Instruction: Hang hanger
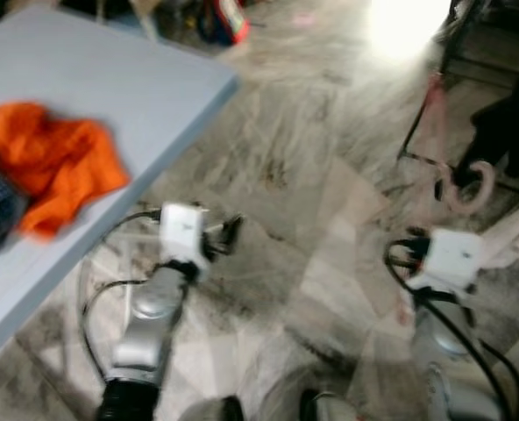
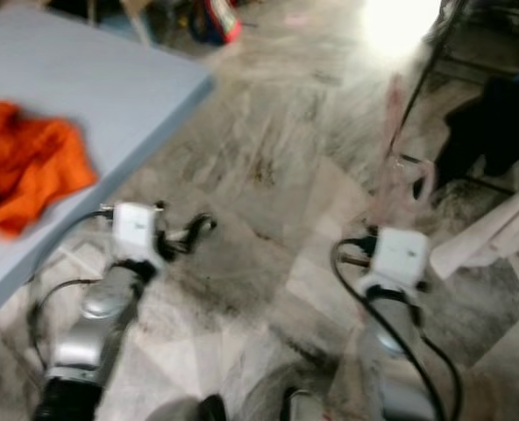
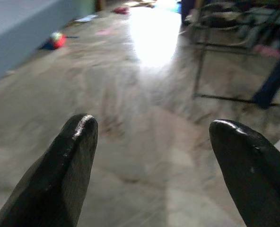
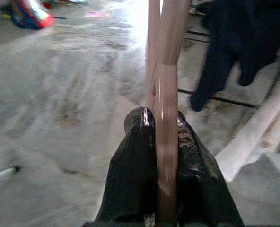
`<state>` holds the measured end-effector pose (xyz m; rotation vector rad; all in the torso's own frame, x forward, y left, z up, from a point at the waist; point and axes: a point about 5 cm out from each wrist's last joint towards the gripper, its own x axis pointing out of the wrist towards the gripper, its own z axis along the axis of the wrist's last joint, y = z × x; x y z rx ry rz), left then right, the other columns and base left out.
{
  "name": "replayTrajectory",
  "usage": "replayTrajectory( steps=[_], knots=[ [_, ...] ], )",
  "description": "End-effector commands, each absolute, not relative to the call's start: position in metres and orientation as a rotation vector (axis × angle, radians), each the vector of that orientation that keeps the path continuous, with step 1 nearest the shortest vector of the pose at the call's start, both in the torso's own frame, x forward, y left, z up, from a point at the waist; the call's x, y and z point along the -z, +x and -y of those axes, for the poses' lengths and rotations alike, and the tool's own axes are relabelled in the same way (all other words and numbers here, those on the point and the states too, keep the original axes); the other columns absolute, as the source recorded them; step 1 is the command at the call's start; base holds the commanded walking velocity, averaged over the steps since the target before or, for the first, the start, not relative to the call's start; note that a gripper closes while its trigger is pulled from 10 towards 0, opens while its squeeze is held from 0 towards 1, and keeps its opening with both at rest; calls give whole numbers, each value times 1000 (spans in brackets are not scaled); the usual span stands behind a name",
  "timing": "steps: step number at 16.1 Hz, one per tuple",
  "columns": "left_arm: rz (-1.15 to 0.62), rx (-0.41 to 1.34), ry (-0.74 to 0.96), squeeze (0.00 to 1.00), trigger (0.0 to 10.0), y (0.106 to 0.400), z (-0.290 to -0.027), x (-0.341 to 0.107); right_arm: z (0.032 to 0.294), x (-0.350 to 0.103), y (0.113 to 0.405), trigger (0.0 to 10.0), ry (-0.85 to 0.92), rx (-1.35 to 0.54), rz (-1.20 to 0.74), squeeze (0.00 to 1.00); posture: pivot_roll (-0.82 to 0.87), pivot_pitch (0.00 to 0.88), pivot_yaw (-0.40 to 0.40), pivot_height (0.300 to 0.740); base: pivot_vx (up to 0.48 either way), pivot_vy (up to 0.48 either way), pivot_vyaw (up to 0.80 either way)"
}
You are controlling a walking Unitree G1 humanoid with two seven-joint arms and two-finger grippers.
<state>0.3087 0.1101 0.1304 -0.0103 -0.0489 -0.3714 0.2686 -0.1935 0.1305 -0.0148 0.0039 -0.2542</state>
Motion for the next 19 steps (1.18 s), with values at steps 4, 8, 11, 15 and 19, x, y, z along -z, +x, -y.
replayTrajectory(
  steps=[4,8,11,15,19],
  knots=[
    [52,362,2,0,10000,309,-116,-130,189,-133,270,10000,-14,246,7,0,17,258,62,740,408,0,0],
    [53,377,1,0,10000,309,-111,-130,190,-134,272,10000,-14,249,11,0,14,250,62,740,411,0,-516],
    [54,377,0,0,10000,310,-111,-130,191,-134,272,10000,-13,250,13,0,12,250,61,740,411,0,0],
    [51,377,-2,0,10000,309,-110,-130,182,-132,274,10000,-5,196,-12,0,9,256,61,740,404,62,0],
    [48,381,-1,0,10000,309,-109,-129,175,-124,275,10000,3,179,-59,0,10,258,61,740,397,253,0]
  ],
)
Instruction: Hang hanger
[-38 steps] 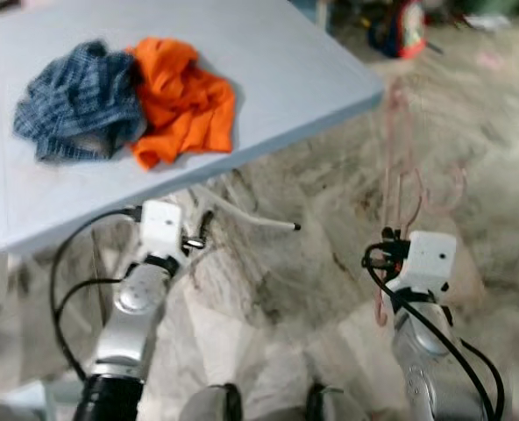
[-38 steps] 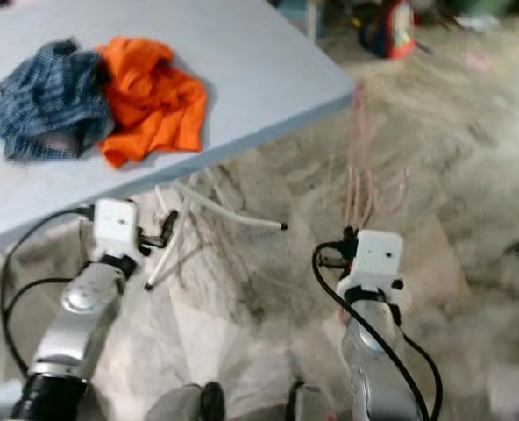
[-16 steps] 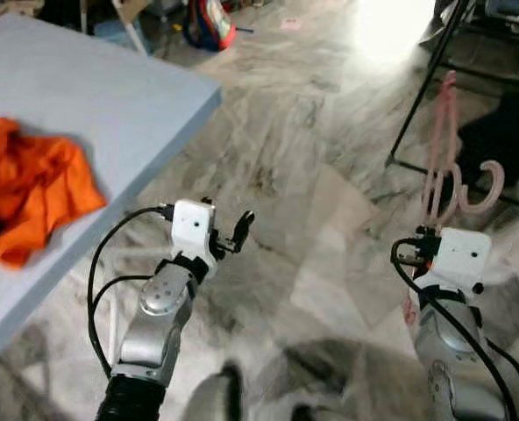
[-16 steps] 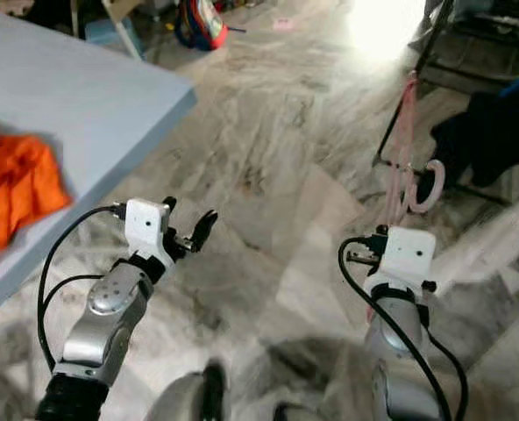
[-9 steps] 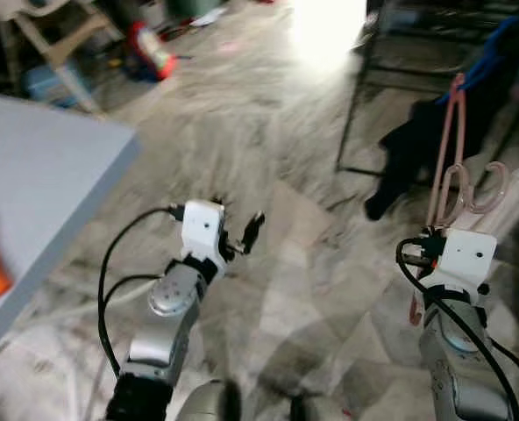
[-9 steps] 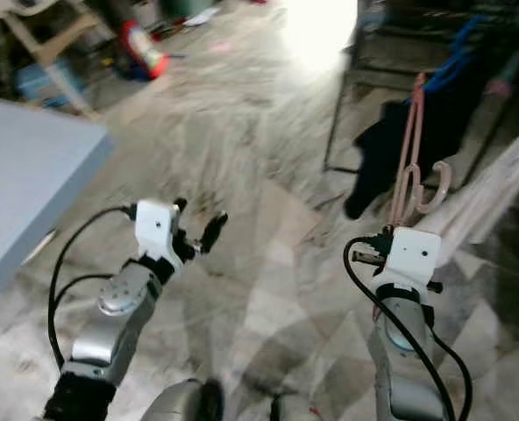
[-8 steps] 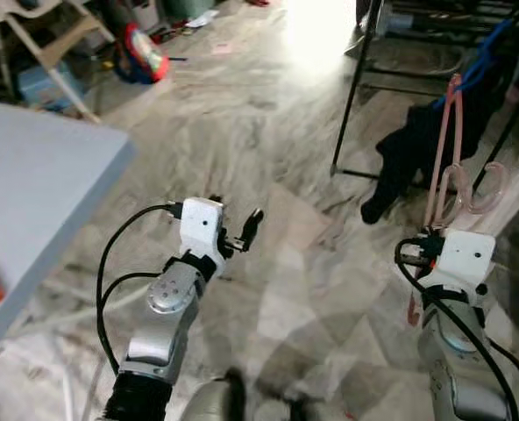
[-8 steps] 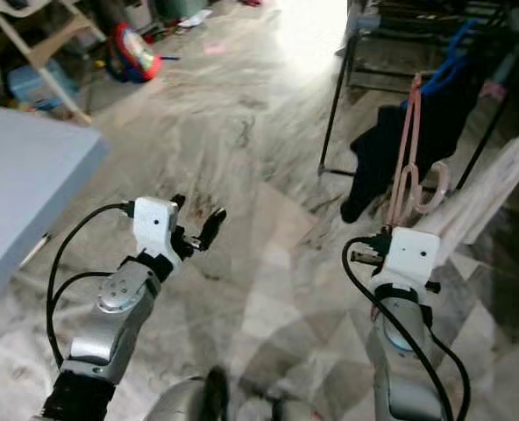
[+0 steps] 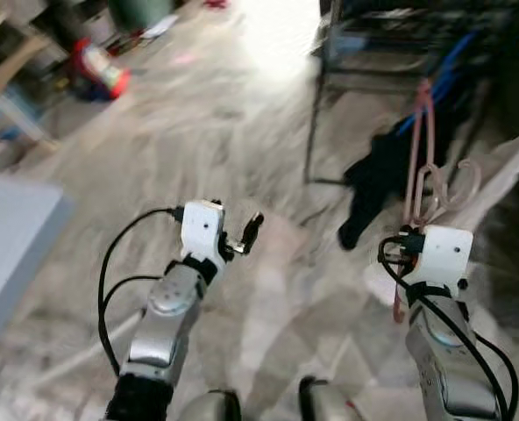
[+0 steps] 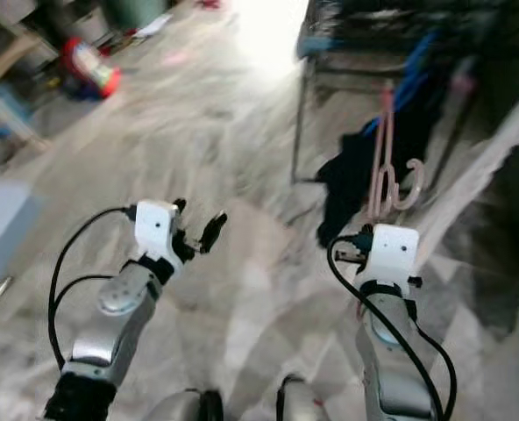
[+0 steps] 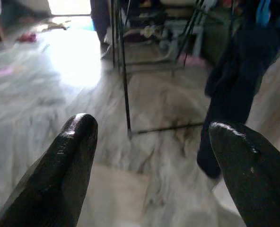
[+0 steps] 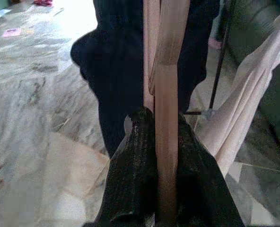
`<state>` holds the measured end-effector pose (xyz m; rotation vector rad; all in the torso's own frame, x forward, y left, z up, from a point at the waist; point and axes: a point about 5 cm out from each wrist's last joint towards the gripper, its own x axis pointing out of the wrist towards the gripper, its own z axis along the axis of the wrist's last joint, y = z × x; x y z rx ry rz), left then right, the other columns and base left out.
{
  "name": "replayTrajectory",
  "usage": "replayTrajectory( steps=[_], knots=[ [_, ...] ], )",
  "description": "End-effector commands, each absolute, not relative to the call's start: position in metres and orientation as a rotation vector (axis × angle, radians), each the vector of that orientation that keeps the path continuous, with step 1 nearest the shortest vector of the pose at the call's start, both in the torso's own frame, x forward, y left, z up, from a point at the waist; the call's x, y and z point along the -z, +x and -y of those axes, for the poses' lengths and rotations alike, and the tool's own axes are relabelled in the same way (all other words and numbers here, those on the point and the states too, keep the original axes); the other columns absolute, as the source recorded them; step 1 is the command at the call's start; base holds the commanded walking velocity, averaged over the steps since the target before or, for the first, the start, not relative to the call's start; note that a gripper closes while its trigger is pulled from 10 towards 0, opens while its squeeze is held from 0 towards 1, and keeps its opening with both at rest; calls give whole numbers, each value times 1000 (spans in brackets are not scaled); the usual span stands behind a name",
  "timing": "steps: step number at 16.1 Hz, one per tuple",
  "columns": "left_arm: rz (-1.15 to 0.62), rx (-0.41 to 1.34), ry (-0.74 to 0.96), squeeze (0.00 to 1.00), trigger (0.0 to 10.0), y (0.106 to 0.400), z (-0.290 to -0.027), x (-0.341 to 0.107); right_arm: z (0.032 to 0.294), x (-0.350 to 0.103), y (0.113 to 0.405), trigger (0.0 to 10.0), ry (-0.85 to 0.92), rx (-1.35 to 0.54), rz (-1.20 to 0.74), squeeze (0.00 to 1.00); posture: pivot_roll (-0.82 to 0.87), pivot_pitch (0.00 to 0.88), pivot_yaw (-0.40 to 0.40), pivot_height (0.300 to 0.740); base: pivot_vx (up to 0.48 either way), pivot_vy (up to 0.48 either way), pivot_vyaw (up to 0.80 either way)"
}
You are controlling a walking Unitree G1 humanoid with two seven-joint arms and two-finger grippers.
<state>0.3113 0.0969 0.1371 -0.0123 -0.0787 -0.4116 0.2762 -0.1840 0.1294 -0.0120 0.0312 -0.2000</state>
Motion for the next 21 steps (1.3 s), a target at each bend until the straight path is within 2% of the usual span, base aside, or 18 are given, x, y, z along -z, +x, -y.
replayTrajectory(
  steps=[1,9,15,21],
  knots=[
    [48,382,-1,0,10000,309,-109,-129,174,-123,276,10000,4,175,-67,0,9,257,61,740,398,255,0],
    [42,393,-3,0,10000,308,-105,-128,168,-116,278,10000,19,157,-132,0,9,262,60,740,401,189,0],
    [27,411,11,0,10000,306,-101,-125,196,-121,288,10000,-4,264,-142,0,6,267,63,740,390,0,0],
    [25,422,2,0,10000,306,-99,-125,221,-126,288,10000,-28,364,-148,0,4,271,60,740,328,-292,0]
  ],
)
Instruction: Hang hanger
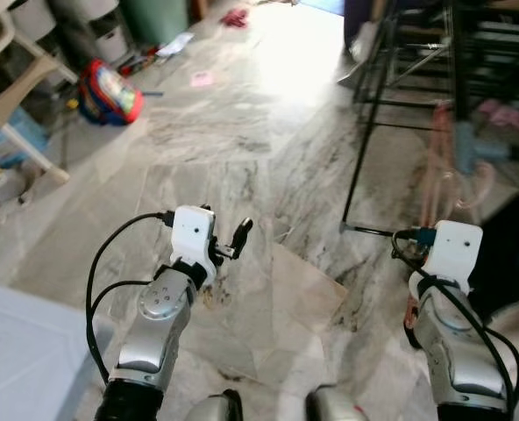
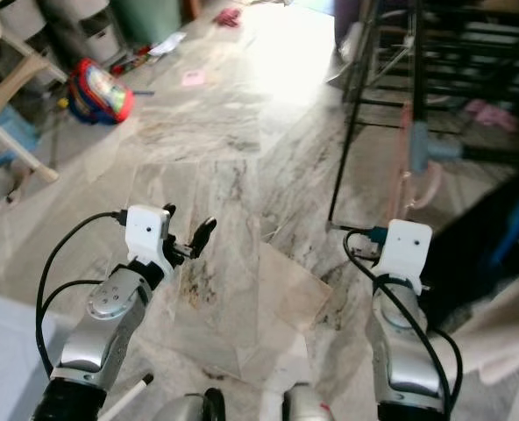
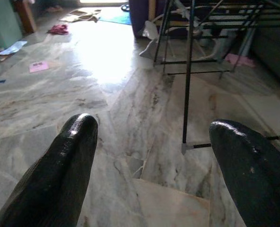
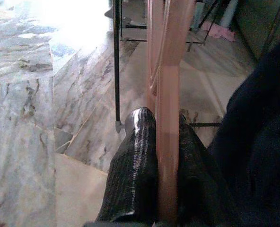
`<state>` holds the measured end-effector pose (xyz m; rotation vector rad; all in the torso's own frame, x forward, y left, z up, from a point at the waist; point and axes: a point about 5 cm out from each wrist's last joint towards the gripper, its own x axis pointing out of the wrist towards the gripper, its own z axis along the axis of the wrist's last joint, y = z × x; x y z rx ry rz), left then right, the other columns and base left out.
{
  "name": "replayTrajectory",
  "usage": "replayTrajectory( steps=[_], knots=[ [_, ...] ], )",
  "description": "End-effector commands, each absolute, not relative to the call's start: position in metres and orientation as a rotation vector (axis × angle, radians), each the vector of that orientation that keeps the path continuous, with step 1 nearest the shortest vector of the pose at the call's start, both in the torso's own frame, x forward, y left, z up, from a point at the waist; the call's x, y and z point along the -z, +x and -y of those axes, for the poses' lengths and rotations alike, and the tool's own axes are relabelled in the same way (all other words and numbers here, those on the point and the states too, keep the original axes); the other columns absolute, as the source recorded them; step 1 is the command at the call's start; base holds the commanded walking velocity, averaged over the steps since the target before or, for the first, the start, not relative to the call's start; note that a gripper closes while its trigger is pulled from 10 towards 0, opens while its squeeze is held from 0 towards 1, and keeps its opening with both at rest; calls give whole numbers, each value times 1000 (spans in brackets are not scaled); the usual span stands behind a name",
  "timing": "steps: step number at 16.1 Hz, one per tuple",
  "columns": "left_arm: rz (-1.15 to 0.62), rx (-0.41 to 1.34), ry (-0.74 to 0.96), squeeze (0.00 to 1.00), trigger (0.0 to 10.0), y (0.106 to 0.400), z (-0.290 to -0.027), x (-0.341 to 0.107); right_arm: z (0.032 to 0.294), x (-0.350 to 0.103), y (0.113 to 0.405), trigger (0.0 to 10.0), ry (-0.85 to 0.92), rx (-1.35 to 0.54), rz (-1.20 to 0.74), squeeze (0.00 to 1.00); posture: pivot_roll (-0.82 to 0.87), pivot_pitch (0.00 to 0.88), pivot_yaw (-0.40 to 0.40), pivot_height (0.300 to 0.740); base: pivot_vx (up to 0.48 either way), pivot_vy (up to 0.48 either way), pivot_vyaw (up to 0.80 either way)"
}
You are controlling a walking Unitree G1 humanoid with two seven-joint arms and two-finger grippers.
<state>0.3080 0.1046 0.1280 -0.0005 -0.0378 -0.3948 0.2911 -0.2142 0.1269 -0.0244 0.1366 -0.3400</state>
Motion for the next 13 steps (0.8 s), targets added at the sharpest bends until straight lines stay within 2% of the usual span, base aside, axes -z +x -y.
replayTrajectory(
  steps=[1,4,13],
  knots=[
    [24,420,1,0,10000,306,-99,-124,222,-126,288,10000,-28,364,-149,0,3,271,60,740,296,-289,0],
    [13,417,4,0,10000,306,-98,-122,237,-136,292,10000,-38,379,-139,0,-3,269,57,740,290,0,0],
    [-6,407,-7,0,10000,306,-98,-119,248,-141,293,10000,-34,385,-131,0,-1,268,58,740,0,0,0]
  ],
)
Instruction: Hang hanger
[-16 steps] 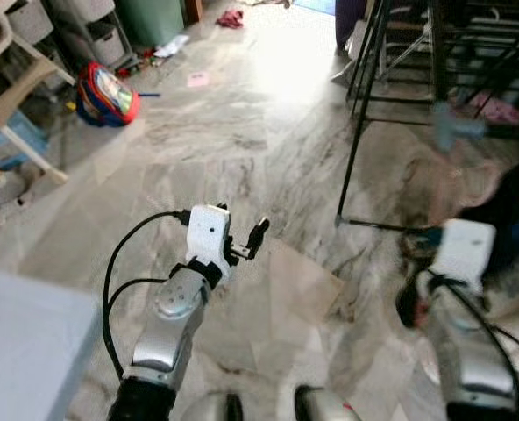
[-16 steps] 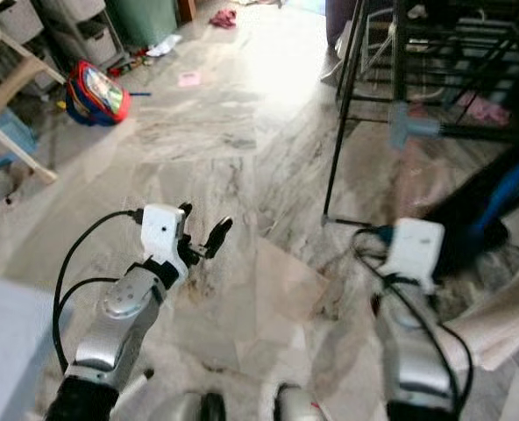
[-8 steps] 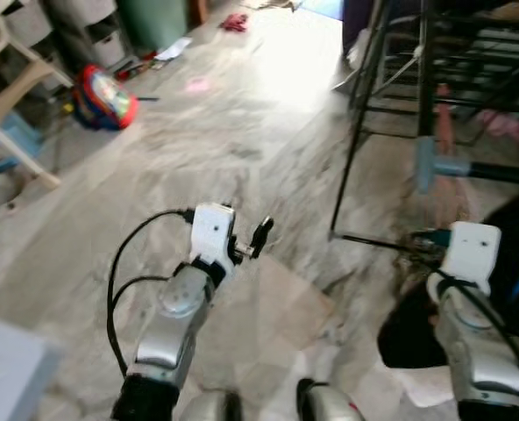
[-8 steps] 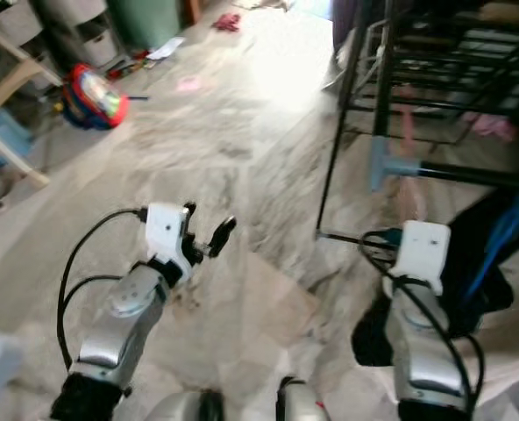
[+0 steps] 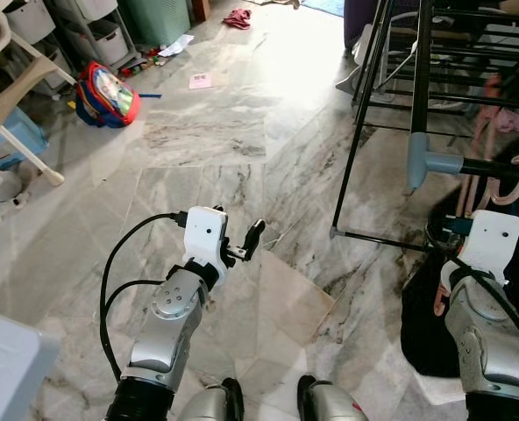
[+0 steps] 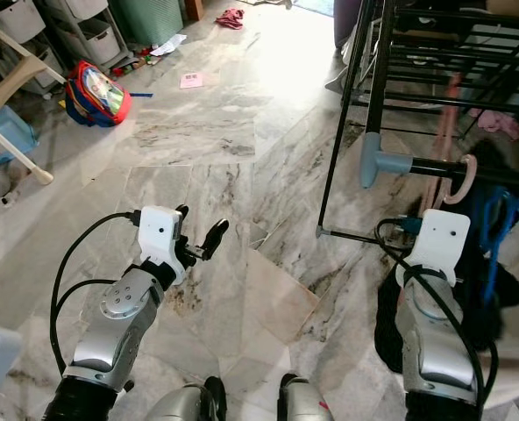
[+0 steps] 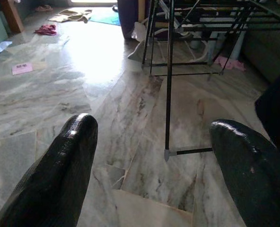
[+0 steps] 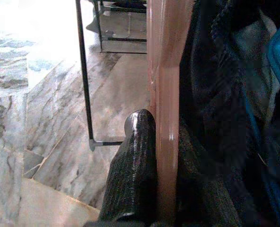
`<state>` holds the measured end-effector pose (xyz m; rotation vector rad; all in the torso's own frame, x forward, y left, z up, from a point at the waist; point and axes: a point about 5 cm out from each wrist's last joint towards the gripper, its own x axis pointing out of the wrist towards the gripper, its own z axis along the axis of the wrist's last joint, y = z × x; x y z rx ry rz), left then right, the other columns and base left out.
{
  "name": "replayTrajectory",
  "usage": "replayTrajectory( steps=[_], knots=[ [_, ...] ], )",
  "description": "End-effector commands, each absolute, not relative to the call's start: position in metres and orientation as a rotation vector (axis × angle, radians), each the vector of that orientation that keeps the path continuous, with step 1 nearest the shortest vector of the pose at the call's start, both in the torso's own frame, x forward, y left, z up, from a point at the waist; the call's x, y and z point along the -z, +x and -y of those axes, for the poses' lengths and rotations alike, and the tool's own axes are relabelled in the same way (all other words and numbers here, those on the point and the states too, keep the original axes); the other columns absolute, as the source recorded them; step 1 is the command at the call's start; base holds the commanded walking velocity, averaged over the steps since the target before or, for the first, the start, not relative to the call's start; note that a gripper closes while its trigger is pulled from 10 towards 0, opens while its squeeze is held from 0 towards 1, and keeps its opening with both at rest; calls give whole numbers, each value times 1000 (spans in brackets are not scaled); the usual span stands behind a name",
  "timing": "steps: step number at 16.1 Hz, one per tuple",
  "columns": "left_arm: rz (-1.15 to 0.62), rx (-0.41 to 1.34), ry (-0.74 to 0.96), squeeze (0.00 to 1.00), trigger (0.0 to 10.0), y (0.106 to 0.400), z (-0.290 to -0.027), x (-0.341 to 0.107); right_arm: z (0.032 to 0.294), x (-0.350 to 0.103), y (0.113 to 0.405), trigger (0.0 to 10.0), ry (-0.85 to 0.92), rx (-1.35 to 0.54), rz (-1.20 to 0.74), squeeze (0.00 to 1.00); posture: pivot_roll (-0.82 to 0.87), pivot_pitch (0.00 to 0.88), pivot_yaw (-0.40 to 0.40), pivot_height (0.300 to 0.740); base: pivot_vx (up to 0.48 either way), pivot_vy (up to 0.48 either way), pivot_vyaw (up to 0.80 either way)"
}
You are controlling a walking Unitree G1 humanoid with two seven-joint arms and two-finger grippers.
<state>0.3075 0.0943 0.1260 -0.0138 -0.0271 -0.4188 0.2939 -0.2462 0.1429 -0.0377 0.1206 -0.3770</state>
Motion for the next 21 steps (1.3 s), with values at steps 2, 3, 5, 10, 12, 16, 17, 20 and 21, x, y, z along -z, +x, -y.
replayTrajectory(
  steps=[2,3,5,10,12,16,17,20,21],
  knots=[
    [-15,418,-3,0,10000,305,-96,-118,246,-146,304,10000,-33,341,-154,0,-6,272,63,740,0,0,0],
    [-19,425,-2,0,10000,305,-96,-117,242,-146,310,10000,-46,308,-184,0,-9,273,64,740,0,0,0],
    [-20,433,3,0,10000,305,-94,-116,233,-147,323,10000,-72,255,-244,0,-5,275,61,740,0,0,0],
    [-23,439,-2,0,10000,300,-95,-115,229,-132,326,10000,-35,261,-344,0,10,277,46,740,0,0,0],
    [-27,439,-4,0,10000,299,-94,-114,231,-127,324,10000,-16,266,-378,0,9,278,47,740,0,0,0],
    [-28,450,-1,0,10000,300,-93,-114,230,-119,320,10000,9,260,-405,894,0,277,52,740,0,0,0],
    [-28,454,0,0,10000,301,-92,-114,230,-119,319,10000,20,260,-399,1000,-2,276,55,740,0,0,0],
    [-26,458,3,0,10000,301,-92,-115,232,-133,321,10000,0,268,-314,1000,-2,275,58,740,0,0,0],
    [-26,459,3,0,10000,302,-92,-115,232,-144,321,10000,-28,275,-250,1000,0,274,58,740,0,0,0]
  ],
)
